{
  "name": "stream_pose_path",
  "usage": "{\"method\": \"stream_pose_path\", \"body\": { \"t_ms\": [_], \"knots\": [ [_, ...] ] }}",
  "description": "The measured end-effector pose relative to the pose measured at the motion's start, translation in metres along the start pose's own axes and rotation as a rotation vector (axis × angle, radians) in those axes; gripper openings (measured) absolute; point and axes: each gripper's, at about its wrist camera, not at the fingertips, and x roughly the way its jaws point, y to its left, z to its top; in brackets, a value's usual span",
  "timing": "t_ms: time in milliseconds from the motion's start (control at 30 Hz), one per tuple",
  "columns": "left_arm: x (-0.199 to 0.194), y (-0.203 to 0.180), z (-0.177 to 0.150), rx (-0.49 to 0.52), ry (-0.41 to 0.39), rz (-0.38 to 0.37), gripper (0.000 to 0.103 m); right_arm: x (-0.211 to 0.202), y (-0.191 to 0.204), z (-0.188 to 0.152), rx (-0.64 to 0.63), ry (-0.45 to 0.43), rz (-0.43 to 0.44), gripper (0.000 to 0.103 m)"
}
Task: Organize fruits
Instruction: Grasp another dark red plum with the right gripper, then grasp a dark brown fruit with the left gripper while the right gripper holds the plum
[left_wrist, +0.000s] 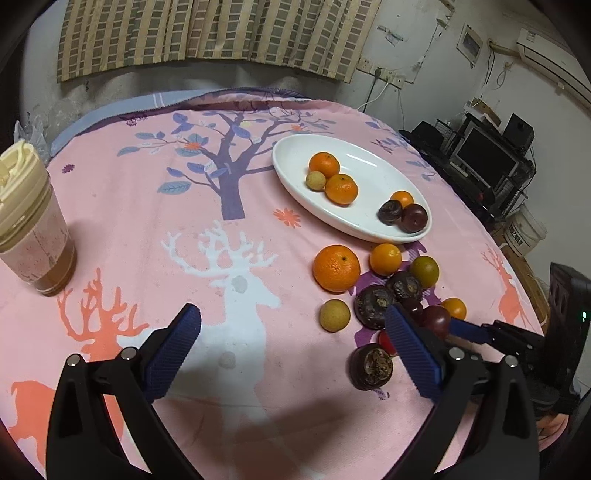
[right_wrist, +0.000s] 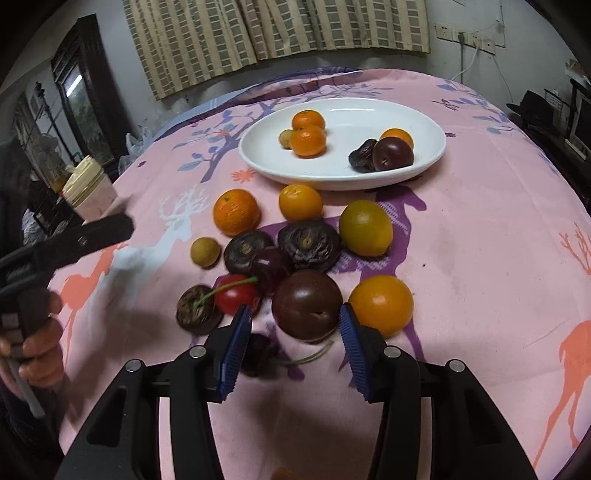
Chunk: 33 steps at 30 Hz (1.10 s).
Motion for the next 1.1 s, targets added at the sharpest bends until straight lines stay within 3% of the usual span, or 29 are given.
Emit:
{"method": "stream_pose_path", "body": {
  "t_ms": [100,200,333,533,600,700,800,1100],
  "knots": [
    [-0.002,0.001,0.001,0.002,-0.005,0.007,0.098,0.006,-0.001,0.003,-0.006,-0.004,-0.038,0.041],
    [-0.001,0.003,0.001,-0.004,0.0,0.01,0.098,0.007,0.001,0.001,-0.034,-0.023,-0.054,0.04],
    [0.006,0.0,-0.003,0.021,0.034,0.014,0.098,0.002,-0.014,0.002,0.046,-0.055,0.034,0.039],
    [0.011,-0.041,-0.021,0.23,0.066,-0.081,0.097,-0.027,-0.035,0.004,0.151,-0.199,0.1,0.039],
    [0.014,-0.057,-0.029,0.315,0.07,-0.08,0.079,-0.03,-0.037,0.003,0.165,-0.209,0.129,0.039],
    [0.026,-0.068,-0.039,0.369,0.119,-0.096,0.063,-0.031,-0.038,0.004,0.163,-0.211,0.131,0.039],
    [0.035,-0.069,-0.043,0.377,0.144,-0.091,0.055,-0.034,-0.038,0.004,0.161,-0.216,0.146,0.039],
    [0.044,-0.066,-0.045,0.373,0.169,-0.098,0.049,-0.038,-0.038,0.004,0.157,-0.223,0.155,0.039]
  ]
}}
